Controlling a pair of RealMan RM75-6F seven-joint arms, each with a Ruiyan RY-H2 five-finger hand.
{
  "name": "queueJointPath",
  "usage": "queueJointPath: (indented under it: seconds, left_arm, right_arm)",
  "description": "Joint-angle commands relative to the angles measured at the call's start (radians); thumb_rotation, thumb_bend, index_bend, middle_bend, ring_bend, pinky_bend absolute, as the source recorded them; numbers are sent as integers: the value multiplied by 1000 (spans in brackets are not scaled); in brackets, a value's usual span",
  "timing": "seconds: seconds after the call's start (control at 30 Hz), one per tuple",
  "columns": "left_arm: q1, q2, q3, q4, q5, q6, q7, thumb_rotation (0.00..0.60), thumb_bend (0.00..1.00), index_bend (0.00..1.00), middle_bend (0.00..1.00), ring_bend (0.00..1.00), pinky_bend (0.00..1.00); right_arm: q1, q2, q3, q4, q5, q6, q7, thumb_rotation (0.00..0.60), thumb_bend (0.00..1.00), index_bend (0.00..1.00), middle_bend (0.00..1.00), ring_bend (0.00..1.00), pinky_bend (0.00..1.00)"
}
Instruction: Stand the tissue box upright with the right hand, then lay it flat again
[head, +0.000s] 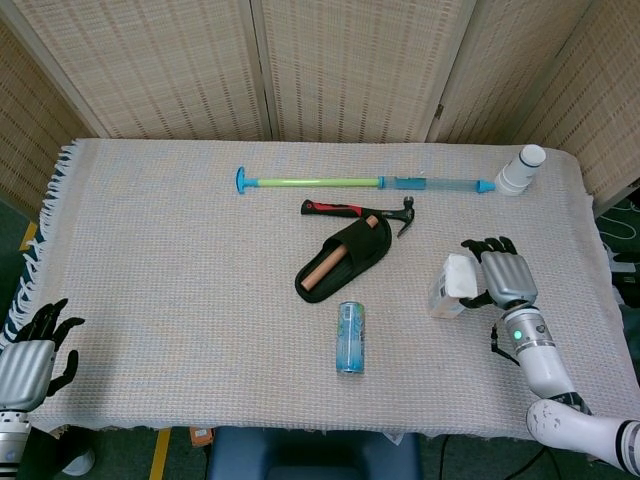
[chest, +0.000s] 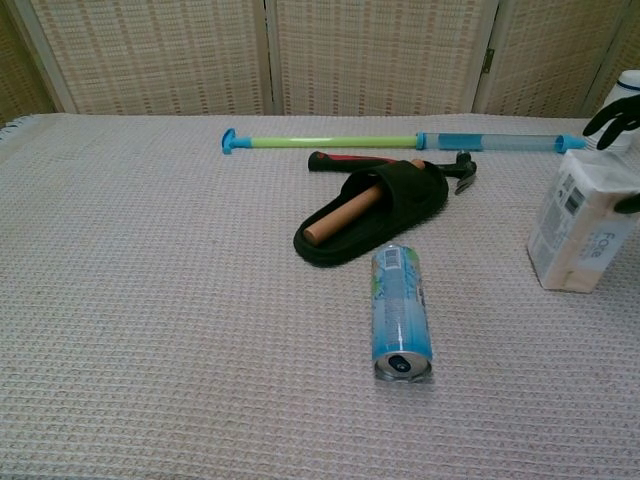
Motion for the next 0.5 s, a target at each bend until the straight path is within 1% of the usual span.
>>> queueJointPath:
  seconds: [0.03,0.17,0.33,0.5]
  left_arm:
    - [0,0,0,1,-1,-1,-1,600,531,251,0,0,195]
    - [-1,0,0,1,-1,-2,-1,600,532,251,0,0,195]
    - [0,1,1,1,-1,-2,-1,600,531,251,0,0,195]
    - [0,1,1,1,-1,-2,0,600,531,250,0,0,195]
  right_arm:
    - [2,-3,0,3,4,1,-2,600,56,202,216,268,0]
    - [6,-7,-2,6,8,1,-8,600,56,220,217,269,0]
    - [14,-13,0,18,13,-9,-10,600,56,275,218,269,0]
    - [23,-25,1,38,16,-21,-9,600,56,278,218,269,0]
